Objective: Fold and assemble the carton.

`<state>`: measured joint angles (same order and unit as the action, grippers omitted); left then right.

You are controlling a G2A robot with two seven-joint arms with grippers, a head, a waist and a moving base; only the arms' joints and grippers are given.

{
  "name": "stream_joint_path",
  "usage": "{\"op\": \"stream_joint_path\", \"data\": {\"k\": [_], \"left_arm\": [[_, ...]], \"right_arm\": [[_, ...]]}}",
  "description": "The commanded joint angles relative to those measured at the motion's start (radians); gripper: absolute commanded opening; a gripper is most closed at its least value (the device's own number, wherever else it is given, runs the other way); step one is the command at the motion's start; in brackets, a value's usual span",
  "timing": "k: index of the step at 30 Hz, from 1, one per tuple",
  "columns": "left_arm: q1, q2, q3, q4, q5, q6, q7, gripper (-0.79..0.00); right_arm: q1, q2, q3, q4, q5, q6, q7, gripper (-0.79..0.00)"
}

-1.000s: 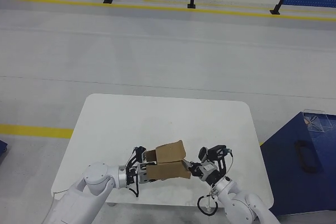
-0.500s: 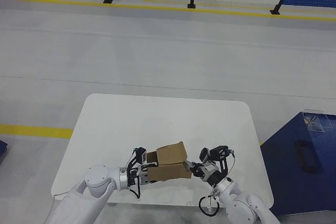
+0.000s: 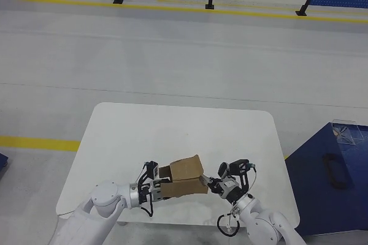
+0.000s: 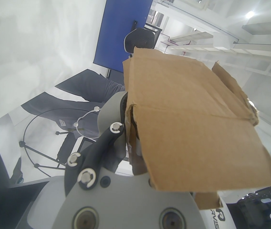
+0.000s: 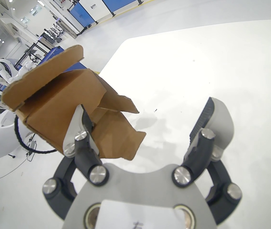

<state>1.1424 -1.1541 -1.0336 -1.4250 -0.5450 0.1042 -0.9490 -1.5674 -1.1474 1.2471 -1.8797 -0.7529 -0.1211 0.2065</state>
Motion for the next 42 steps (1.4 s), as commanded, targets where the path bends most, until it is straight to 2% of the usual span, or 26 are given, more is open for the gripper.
{"op": "stream_joint_path", "data": {"k": [1,10,19,27,36,42], "left_arm": [[0.001,0.001,-0.003,0.000,0.000,0.001,-0.004,-0.785],[0.004,0.002,-0.014,0.005,-0.013,-0.004,-0.012,-0.785],[0.001,0.002,-0.010,0.014,-0.004,-0.019,-0.035,-0.785],[0.009,0.004,-0.019,0.013,-0.010,-0.026,-0.027,-0.785],[0.026,0.004,-0.065,0.015,-0.089,-0.020,0.040,-0.785],[0.039,0.001,-0.071,0.005,-0.091,-0.036,0.092,-0.785]], "right_arm": [[-0.002,-0.001,-0.003,-0.006,-0.010,0.005,0.001,0.000],[-0.010,-0.002,0.007,-0.023,0.010,-0.003,0.018,0.000],[0.011,-0.010,-0.033,-0.034,-0.033,0.018,0.021,0.000],[0.000,-0.010,0.002,-0.035,-0.015,0.023,0.000,0.000],[-0.082,-0.001,0.082,-0.087,0.003,-0.010,-0.014,0.000],[-0.078,-0.002,0.046,-0.073,-0.050,-0.020,0.026,0.000]]}}
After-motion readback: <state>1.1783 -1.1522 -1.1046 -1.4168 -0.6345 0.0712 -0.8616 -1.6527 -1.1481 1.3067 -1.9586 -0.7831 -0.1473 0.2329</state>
